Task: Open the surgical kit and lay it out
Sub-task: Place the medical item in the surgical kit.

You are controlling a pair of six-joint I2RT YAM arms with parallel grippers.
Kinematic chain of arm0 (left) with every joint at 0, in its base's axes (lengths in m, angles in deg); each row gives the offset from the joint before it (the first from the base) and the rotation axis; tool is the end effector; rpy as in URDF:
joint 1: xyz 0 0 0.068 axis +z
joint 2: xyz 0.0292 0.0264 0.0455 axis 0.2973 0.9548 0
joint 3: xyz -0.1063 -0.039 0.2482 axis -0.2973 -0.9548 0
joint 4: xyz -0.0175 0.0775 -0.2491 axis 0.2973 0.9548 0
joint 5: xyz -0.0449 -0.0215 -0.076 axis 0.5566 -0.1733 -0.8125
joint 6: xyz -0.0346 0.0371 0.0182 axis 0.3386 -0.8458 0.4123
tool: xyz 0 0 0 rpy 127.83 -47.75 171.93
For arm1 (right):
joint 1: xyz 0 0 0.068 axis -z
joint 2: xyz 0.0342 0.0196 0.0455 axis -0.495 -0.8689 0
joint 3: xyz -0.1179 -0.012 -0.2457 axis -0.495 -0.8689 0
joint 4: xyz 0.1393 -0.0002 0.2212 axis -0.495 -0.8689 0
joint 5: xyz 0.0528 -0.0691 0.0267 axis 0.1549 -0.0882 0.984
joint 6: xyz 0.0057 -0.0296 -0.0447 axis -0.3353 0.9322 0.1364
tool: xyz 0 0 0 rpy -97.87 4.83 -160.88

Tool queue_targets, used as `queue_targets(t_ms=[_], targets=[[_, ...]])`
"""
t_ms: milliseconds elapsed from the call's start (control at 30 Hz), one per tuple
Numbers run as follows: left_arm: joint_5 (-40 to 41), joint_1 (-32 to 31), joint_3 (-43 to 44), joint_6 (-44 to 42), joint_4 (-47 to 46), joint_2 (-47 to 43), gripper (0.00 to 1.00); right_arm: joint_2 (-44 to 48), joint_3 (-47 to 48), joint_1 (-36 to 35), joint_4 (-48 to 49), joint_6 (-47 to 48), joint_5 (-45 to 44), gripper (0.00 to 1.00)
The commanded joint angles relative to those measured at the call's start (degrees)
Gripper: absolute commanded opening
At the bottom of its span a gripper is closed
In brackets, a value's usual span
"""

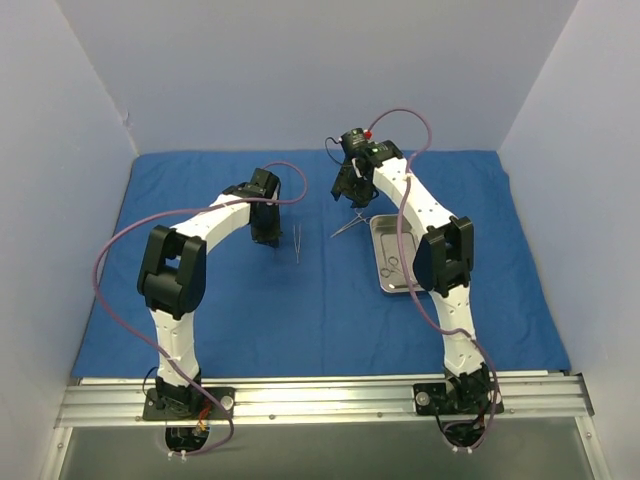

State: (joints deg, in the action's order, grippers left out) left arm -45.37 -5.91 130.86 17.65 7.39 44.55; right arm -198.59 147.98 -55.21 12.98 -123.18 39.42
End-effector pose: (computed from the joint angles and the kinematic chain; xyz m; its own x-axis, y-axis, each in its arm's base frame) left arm 0.3874 -0.1664 0.1981 -0.9250 -0.0875 -0.3698 -0.0166 0.9815 -0.1906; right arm 0.4614 0.2201 0.2811 -0.7741 0.4098 -0.4826 0.1696 0.8686 0.4655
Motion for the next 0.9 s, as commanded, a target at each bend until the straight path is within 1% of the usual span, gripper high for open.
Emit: queue_targets(t_ms=[0,133,267,333,467,500,700,833,867], targets=[[2.1,-0.2,3.3,2.1,0.6,0.7,0.02,0.4,3.1,0.8,-3.3,1.3,0.1,0.45],[1.1,-0.1,3.2,2.3,0.4,1.5,0.02,0.3,2.2,1.3,-3.1,1.9,0.0,0.45],[0.5,0.0,3.3,2.3,1.2,2.2,0.03,-0.4,1.0,1.3,-1.9,1.9,2.3,0.45],[0.4,0.0,3.2,2.2,1.3,2.4,0.09,-0.8,0.8,1.3,-1.6,2.0,2.4,0.45],[0.4,0.0,3.3,1.8,1.8,3.4,0.15,-2.8,1.0,1.5,-1.2,2.0,2.5,0.45],[0.4,0.0,3.2,1.7,1.8,3.9,0.18,-3.1,1.0,1.5,-1.1,1.7,2.3,0.45],[-1.7,0.3,2.9,1.1,1.9,5.0,0.27,-6.1,1.1,1.6,0.1,-0.7,0.8,0.45],[-1.7,0.3,3.1,0.9,2.2,5.1,0.34,-8.7,3.6,1.5,-2.4,-1.6,-2.0,0.45],[-1.8,0.3,3.0,0.8,2.1,5.1,0.39,-9.2,3.5,1.5,-2.6,-1.8,-2.1,0.45]])
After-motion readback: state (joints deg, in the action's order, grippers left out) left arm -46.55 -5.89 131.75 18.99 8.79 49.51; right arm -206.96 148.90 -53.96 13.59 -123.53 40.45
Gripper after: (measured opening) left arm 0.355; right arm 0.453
